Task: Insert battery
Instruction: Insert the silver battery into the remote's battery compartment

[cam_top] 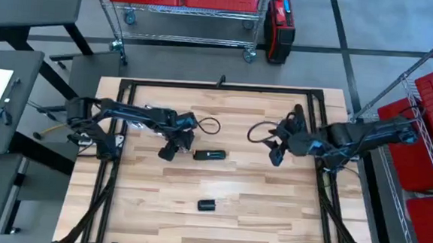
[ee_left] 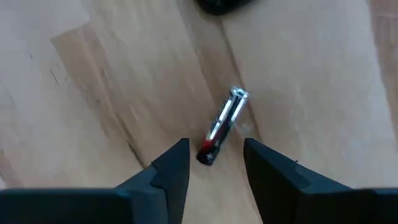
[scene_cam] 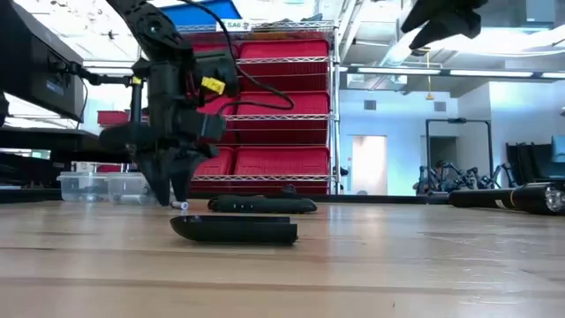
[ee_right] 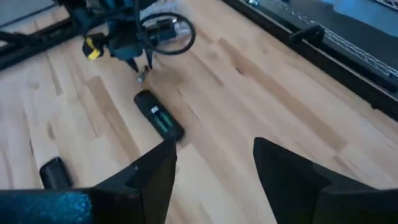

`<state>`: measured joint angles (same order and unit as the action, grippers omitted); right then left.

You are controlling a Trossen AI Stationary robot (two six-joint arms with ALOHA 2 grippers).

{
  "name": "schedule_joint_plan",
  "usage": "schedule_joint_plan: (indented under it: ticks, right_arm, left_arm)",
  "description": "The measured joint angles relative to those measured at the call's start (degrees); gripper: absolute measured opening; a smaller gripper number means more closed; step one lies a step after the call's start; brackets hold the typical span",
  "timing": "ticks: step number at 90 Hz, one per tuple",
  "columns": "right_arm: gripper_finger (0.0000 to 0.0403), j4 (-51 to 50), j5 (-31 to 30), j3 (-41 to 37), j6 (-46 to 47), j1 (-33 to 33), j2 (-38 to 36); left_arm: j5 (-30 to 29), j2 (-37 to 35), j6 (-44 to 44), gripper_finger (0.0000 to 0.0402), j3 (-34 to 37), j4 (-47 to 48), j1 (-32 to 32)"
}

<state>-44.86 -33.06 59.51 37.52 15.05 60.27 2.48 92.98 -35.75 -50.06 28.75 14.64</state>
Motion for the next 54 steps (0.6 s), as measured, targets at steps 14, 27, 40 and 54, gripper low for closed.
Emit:
schedule_joint_plan:
  ticks: [14, 27, 40, 54]
  right_arm:
    - [0.0203, 0.31, 0.02, -1.11, 0.11, 0.72, 0.42]
    - [0.0203, 0.75, 0.01, -2.07, 1.13, 0.68, 0.44]
    - [0.0203, 0.88, 0.02, -2.36, 1.25, 0.70, 0.44]
    - [0.0203, 0.91, 0.00, -2.37, 1.07, 0.68, 0.44]
  left_arm:
    - [-0.11, 1.60, -1.44, 0.0119, -0.24, -0.53, -0.01]
    - [0.29, 3.26, -2.71, 0.0104, -0.28, -0.83, -0.01]
    - [0.32, 3.44, -2.70, 0.0062, -0.22, -0.98, -0.01]
    - [0.31, 3.51, -0.51, 0.0011, -0.19, -0.61, -0.01]
